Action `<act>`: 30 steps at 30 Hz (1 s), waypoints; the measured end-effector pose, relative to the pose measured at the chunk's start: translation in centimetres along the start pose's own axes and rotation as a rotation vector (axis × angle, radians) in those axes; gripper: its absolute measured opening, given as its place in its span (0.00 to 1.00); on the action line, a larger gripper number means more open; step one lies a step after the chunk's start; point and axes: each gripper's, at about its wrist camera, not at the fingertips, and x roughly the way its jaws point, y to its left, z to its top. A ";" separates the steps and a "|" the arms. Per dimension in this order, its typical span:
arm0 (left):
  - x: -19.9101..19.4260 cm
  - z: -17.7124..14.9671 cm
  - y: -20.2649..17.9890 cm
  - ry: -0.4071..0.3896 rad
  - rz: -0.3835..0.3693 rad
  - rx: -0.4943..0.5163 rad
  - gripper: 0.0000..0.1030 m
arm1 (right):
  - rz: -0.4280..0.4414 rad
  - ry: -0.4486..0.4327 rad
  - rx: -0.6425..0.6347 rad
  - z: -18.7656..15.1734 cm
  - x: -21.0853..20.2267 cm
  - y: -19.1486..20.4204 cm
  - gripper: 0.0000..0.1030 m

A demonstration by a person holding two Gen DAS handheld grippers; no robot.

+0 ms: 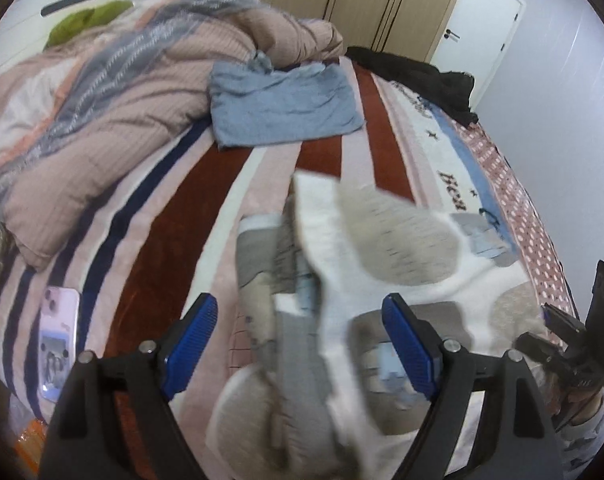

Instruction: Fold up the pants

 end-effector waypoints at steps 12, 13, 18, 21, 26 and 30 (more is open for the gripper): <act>-9.8 -1.4 -9.1 -0.269 -0.011 0.089 0.87 | -0.110 -0.174 -0.114 0.6 -7.0 2.3 0.73; -10.7 -1.9 -10.0 -0.301 -0.014 0.098 0.87 | -0.137 -0.202 -0.139 0.4 -8.1 2.7 0.73; -14.8 -5.4 -14.8 -0.482 -0.011 0.149 0.98 | -0.264 -0.343 -0.229 -1.8 -13.4 4.9 0.78; -16.6 -8.2 -16.8 -0.572 0.003 0.176 0.99 | -0.318 -0.403 -0.265 -3.7 -15.7 6.2 0.85; -17.7 -12.8 -18.7 -0.638 0.004 0.190 0.99 | -0.355 -0.476 -0.282 -7.8 -18.8 7.9 0.89; -16.8 -15.6 -18.9 -0.638 -0.001 0.173 0.99 | -0.380 -0.531 -0.299 -10.8 -20.3 9.2 0.97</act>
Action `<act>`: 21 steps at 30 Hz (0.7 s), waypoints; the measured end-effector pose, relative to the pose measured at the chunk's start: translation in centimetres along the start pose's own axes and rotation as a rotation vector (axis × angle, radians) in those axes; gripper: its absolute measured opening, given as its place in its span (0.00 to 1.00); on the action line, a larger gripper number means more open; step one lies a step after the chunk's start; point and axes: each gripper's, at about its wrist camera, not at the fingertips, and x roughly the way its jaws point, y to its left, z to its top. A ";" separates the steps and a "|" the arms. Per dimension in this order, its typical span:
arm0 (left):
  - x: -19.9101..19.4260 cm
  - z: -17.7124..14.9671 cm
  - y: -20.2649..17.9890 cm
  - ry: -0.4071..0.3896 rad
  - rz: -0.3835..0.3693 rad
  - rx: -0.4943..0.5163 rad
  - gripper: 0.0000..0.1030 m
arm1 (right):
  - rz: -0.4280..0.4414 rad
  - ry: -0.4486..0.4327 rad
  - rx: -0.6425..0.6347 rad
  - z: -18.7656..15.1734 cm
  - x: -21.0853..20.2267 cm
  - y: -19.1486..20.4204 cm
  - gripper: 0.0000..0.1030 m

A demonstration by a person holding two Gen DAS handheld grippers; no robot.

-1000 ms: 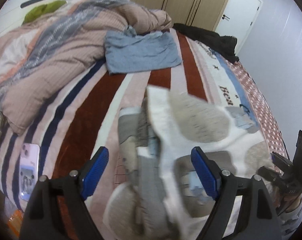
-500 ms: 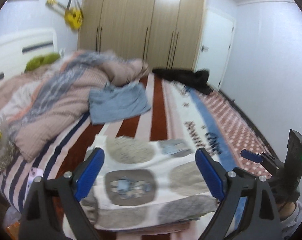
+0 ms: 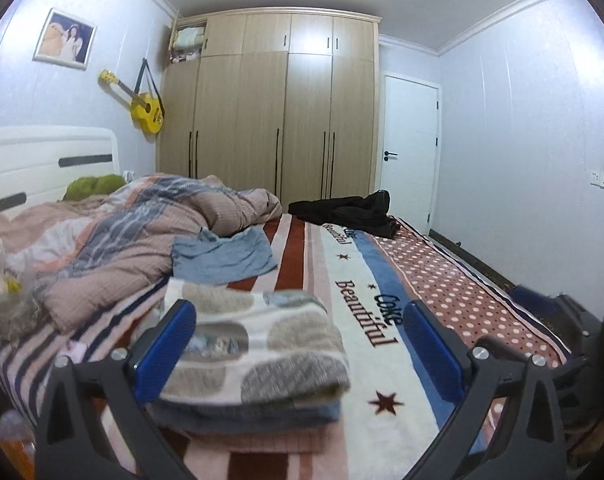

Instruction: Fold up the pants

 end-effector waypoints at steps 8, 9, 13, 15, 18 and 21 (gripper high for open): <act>0.2 -3.2 -1.8 0.004 -0.019 -0.019 0.99 | -0.064 -0.019 0.028 -3.3 -3.5 -0.1 0.99; 0.3 -3.1 -2.0 0.001 -0.021 -0.014 0.99 | -0.075 -0.015 0.027 -3.6 -3.7 -0.2 0.99; -0.1 -3.1 -2.6 -0.014 -0.024 0.001 0.99 | -0.105 -0.016 0.033 -4.2 -4.3 -0.6 0.99; -0.2 -3.0 -2.7 -0.018 -0.022 0.005 0.99 | -0.112 -0.015 0.038 -4.4 -4.4 -0.8 0.99; -0.3 -3.1 -2.9 -0.024 -0.027 0.007 0.99 | -0.122 -0.017 0.043 -4.5 -4.7 -1.0 0.99; -0.5 -3.1 -3.1 -0.029 -0.017 0.013 0.99 | -0.119 -0.020 0.056 -4.6 -4.9 -1.1 0.99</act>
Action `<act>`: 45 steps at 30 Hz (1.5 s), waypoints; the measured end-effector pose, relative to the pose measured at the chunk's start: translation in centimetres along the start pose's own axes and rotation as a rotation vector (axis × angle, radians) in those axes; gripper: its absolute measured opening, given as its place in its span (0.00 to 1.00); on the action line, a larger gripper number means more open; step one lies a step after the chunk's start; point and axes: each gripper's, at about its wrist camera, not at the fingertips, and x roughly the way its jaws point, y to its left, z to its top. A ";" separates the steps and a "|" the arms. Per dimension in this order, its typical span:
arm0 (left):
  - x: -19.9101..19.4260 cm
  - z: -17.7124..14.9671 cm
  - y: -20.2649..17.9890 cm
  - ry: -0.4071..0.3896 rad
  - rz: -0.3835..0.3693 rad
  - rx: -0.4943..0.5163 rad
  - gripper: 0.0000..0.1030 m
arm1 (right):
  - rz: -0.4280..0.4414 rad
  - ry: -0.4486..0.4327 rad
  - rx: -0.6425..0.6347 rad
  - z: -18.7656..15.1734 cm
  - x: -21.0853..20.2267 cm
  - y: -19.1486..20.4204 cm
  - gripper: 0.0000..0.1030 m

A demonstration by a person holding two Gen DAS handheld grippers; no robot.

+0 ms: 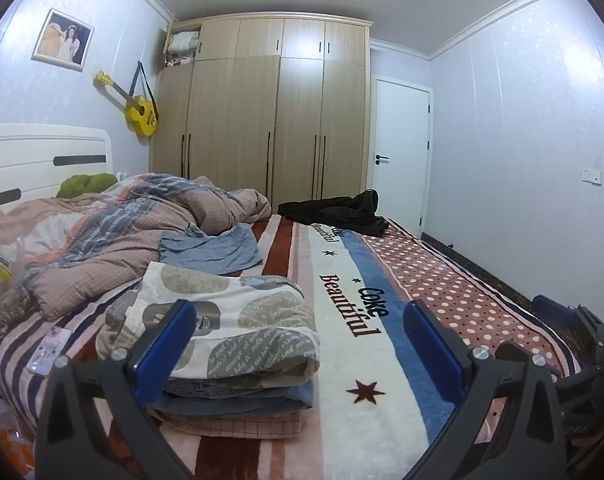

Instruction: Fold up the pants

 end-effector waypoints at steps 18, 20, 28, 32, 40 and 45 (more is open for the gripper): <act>-0.5 -0.3 -0.3 -0.010 -0.007 0.003 0.99 | -0.010 -0.008 -0.002 0.4 -0.4 0.1 0.99; -0.6 -0.3 -0.2 -0.011 -0.006 0.001 0.99 | -0.009 -0.008 0.000 0.4 -0.4 0.1 0.99; -0.7 -0.3 -0.2 -0.010 -0.008 0.004 0.99 | -0.008 -0.008 0.002 0.5 -0.5 0.1 0.99; -0.7 -0.3 -0.3 -0.010 -0.006 0.004 0.99 | -0.007 -0.009 0.003 0.5 -0.5 0.1 0.99; -0.7 -0.3 -0.2 -0.010 -0.006 0.004 0.99 | -0.006 -0.010 0.003 0.5 -0.5 0.0 0.99; -0.7 -0.4 -0.3 -0.010 -0.006 0.004 0.99 | -0.006 -0.010 0.003 0.5 -0.5 0.0 0.99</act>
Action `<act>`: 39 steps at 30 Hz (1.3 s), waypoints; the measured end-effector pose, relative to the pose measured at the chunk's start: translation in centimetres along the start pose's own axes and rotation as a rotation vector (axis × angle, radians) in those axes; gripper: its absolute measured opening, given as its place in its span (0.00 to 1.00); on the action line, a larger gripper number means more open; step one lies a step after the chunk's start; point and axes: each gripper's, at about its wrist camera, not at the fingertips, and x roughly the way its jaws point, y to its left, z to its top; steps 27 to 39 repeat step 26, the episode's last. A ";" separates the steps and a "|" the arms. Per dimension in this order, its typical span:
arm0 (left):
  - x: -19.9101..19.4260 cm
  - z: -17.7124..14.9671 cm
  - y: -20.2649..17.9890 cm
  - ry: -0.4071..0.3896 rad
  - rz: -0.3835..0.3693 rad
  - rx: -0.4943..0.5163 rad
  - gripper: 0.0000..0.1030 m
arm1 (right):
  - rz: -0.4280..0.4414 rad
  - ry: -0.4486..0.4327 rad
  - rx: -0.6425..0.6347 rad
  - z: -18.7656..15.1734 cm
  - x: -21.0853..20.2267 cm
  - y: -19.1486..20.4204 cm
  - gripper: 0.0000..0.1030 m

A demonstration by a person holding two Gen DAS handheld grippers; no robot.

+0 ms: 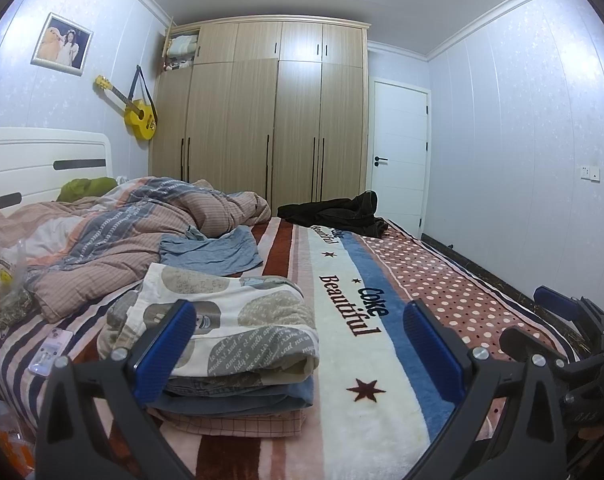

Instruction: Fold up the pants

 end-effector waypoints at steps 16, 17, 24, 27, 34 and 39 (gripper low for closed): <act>-0.1 -0.3 0.1 0.004 0.001 0.011 0.99 | -0.001 0.000 0.003 -0.1 0.0 0.0 0.99; -0.1 -0.4 0.1 0.006 0.001 0.012 0.99 | -0.001 0.000 0.003 -0.1 0.0 0.0 0.99; 0.1 -0.4 0.2 0.007 -0.003 0.015 0.99 | -0.001 0.000 0.004 -0.1 0.1 0.0 0.99; 0.1 -0.5 0.3 0.005 0.000 0.015 0.99 | 0.001 0.001 0.005 0.0 0.0 0.1 0.99; 0.1 -0.5 0.3 0.005 0.000 0.015 0.99 | 0.001 0.001 0.005 0.0 0.0 0.1 0.99; 0.1 -0.5 0.3 0.005 0.000 0.015 0.99 | 0.001 0.001 0.005 0.0 0.0 0.1 0.99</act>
